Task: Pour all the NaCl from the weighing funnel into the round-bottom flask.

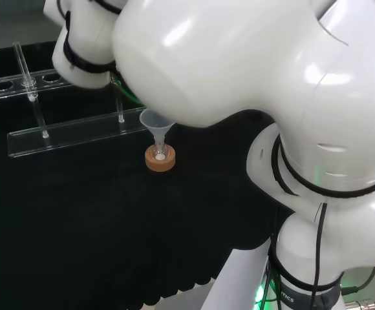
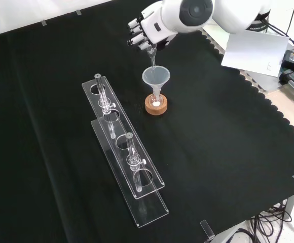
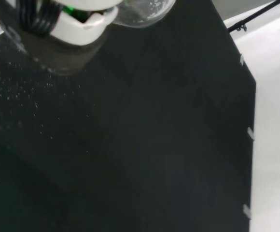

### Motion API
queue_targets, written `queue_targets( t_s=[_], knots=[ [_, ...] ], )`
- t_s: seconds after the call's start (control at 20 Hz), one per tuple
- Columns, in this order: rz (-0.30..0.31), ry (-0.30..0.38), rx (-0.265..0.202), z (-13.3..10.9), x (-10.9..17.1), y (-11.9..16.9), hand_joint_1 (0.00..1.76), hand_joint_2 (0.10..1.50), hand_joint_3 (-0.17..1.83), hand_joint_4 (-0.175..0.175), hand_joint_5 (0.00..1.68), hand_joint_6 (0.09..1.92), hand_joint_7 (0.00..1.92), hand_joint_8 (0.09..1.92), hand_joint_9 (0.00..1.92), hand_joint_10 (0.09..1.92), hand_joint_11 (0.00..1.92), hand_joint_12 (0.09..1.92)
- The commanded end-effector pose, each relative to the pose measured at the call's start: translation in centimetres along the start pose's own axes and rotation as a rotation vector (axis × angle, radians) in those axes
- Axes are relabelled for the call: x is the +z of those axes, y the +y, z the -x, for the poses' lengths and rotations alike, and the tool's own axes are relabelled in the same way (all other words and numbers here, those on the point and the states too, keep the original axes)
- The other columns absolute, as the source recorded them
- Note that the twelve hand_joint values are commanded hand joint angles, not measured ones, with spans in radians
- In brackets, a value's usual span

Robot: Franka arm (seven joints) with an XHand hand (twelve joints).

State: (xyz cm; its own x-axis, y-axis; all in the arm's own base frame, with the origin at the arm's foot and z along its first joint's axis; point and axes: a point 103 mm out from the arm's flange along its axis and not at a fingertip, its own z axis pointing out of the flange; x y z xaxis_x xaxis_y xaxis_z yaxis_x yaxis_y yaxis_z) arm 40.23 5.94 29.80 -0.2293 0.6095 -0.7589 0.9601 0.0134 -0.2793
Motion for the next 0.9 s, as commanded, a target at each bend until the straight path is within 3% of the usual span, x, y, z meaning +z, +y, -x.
queue_targets(
  t_s=[0.05,0.35,0.45,0.75,0.9],
  knots=[
    [0.024,0.266,0.015,1.1,1.2,0.2,1.11,0.71,0.55,0.175,1.29,0.6,0.76,0.66,1.25,0.09,1.13,0.82],
    [0.033,0.476,0.033,2.5,2.9,0.4,1.11,0.71,0.55,0.175,1.29,0.6,0.76,0.66,1.25,0.09,1.13,0.82],
    [0.037,0.5,0.037,2.8,3.4,0.5,1.11,0.71,0.55,0.175,1.29,0.6,0.76,0.66,1.25,0.09,1.13,0.82],
    [0.07,0.752,0.059,4.2,5.1,0.7,1.11,0.71,0.55,0.175,1.29,0.6,0.76,0.66,1.25,0.09,1.13,0.82],
    [0.09,0.822,0.067,4.5,5.4,0.8,1.11,0.71,0.55,0.175,1.29,0.6,0.76,0.66,1.25,0.09,1.13,0.82]
  ],
)
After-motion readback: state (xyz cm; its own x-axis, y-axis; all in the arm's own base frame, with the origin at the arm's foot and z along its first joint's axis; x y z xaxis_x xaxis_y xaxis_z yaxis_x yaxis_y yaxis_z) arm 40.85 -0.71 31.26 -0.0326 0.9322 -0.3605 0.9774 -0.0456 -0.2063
